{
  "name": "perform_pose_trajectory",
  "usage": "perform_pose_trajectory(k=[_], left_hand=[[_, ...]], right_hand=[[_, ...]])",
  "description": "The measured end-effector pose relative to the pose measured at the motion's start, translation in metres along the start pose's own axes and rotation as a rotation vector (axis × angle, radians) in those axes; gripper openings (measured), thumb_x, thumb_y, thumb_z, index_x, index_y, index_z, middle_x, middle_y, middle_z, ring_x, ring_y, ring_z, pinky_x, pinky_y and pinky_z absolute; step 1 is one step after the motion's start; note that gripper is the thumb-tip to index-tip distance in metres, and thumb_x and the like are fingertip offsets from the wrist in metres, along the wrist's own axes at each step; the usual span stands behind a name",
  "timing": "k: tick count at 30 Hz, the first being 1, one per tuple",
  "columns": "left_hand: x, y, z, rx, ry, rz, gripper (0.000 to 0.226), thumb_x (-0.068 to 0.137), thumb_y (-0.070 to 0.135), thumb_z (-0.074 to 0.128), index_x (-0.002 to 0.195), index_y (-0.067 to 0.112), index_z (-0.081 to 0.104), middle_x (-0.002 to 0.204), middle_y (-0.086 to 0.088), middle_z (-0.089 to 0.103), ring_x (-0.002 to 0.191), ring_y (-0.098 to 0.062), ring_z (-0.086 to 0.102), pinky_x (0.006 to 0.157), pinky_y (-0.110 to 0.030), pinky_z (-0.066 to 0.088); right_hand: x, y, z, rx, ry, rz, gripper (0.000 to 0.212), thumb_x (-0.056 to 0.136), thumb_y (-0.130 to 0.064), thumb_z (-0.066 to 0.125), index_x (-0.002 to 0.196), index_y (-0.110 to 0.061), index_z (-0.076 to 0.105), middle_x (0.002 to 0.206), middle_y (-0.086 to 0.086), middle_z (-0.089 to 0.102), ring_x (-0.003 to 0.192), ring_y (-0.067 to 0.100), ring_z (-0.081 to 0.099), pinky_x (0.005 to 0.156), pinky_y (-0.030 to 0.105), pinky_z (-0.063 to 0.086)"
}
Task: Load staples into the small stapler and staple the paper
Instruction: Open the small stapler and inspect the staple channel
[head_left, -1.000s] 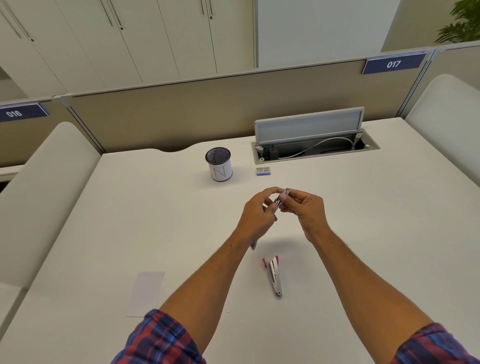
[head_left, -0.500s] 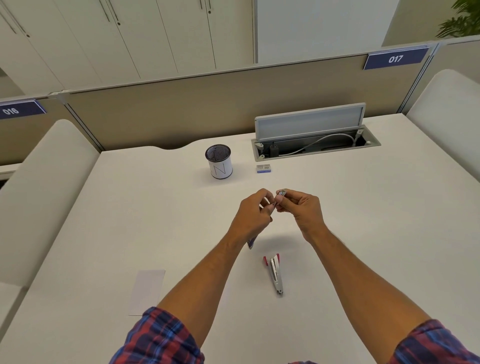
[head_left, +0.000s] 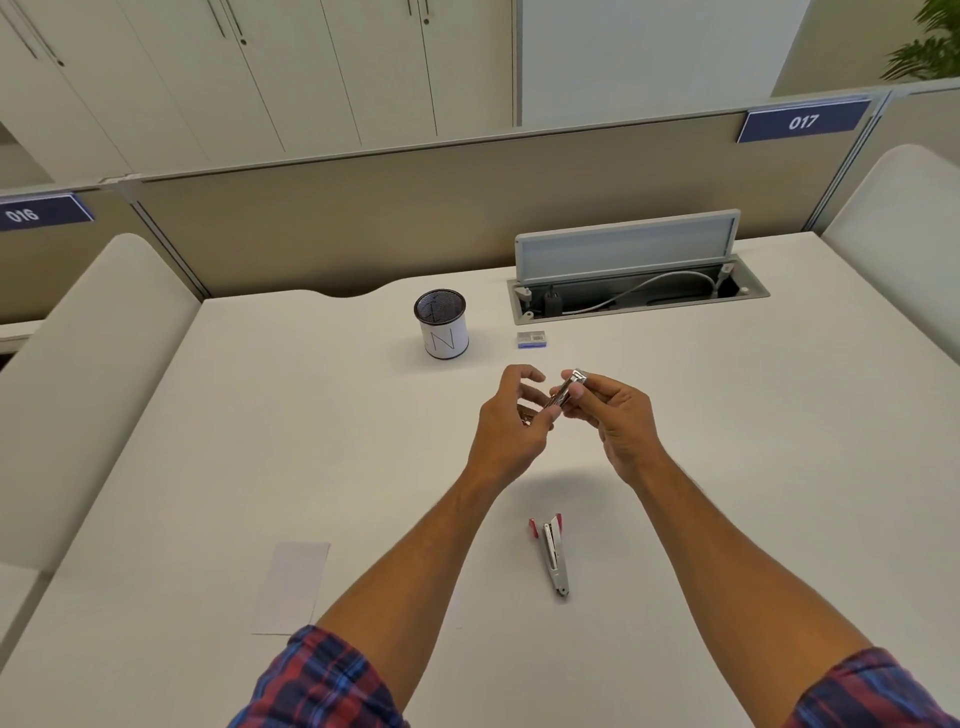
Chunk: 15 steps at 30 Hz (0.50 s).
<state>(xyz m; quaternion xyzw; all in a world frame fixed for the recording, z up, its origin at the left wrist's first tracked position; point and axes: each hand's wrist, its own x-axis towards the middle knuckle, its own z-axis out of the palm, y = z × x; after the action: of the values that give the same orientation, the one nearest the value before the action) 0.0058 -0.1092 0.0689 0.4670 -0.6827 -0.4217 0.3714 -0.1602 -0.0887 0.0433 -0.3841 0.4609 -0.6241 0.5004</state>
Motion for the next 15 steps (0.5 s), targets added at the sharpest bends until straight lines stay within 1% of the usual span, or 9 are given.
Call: perform_pose_trajectory(k=[4,6,7,9,11,13,15], left_hand=[[-0.0009,-0.0023,0.0009,0.069,-0.041,0.080,0.041,0.093,0.017,0.067,0.118,0.044,0.049,0.098,0.011,0.067,0.075,-0.012,0.071,0.066,-0.018,0.057],[-0.0002,-0.0021,0.0027,0.093,-0.058,0.115,0.043,0.094,0.012,0.064,0.126,0.040,0.052,0.104,0.006,0.065,0.076,-0.014,0.070,0.069,-0.020,0.057],[0.0004,-0.0022,0.0035,0.102,-0.063,0.135,0.046,0.094,0.009,0.062,0.130,0.037,0.054,0.107,0.004,0.064,0.077,-0.015,0.069,0.071,-0.024,0.058],[0.0010,-0.0025,0.0050,0.120,-0.067,0.171,0.050,0.095,0.005,0.060,0.135,0.034,0.054,0.113,0.002,0.062,0.083,-0.017,0.067,0.077,-0.031,0.060],[0.0012,-0.0025,0.0066,0.129,-0.063,0.189,0.053,0.095,0.003,0.059,0.138,0.033,0.054,0.117,0.002,0.061,0.092,-0.016,0.064,0.080,-0.034,0.061],[0.0019,-0.0034,0.0079,0.126,-0.059,0.186,0.053,0.095,0.003,0.059,0.140,0.031,0.054,0.121,0.001,0.061,0.099,-0.015,0.063,0.083,-0.035,0.061],[0.0020,-0.0043,0.0085,0.121,-0.055,0.171,0.054,0.096,0.003,0.059,0.142,0.030,0.053,0.121,0.001,0.062,0.097,-0.015,0.064,0.084,-0.035,0.062]], right_hand=[[0.0005,-0.0006,-0.0017,-0.044,-0.005,-0.010,0.032,0.089,-0.029,0.075,0.117,-0.014,0.077,0.102,0.017,0.079,0.088,0.026,0.073,0.084,0.033,0.060],[0.0010,-0.0012,-0.0017,-0.057,0.001,-0.019,0.032,0.089,-0.028,0.075,0.117,-0.013,0.077,0.100,0.016,0.079,0.085,0.024,0.072,0.081,0.032,0.060],[0.0012,-0.0018,-0.0012,-0.056,0.004,-0.025,0.031,0.089,-0.027,0.075,0.116,-0.013,0.078,0.100,0.015,0.079,0.084,0.024,0.072,0.080,0.031,0.059],[0.0012,-0.0036,0.0003,-0.056,0.010,-0.038,0.027,0.088,-0.029,0.076,0.113,-0.020,0.080,0.099,0.013,0.080,0.083,0.023,0.074,0.078,0.029,0.059],[0.0012,-0.0052,0.0015,-0.055,0.017,-0.046,0.023,0.086,-0.030,0.077,0.109,-0.025,0.081,0.098,0.010,0.080,0.083,0.022,0.075,0.077,0.028,0.059],[0.0015,-0.0058,0.0020,-0.062,0.024,-0.047,0.022,0.087,-0.030,0.076,0.108,-0.027,0.081,0.098,0.010,0.080,0.084,0.023,0.075,0.077,0.029,0.060],[0.0017,-0.0046,0.0020,-0.067,0.029,-0.048,0.024,0.087,-0.030,0.076,0.110,-0.024,0.080,0.098,0.011,0.080,0.084,0.024,0.075,0.078,0.031,0.060]])
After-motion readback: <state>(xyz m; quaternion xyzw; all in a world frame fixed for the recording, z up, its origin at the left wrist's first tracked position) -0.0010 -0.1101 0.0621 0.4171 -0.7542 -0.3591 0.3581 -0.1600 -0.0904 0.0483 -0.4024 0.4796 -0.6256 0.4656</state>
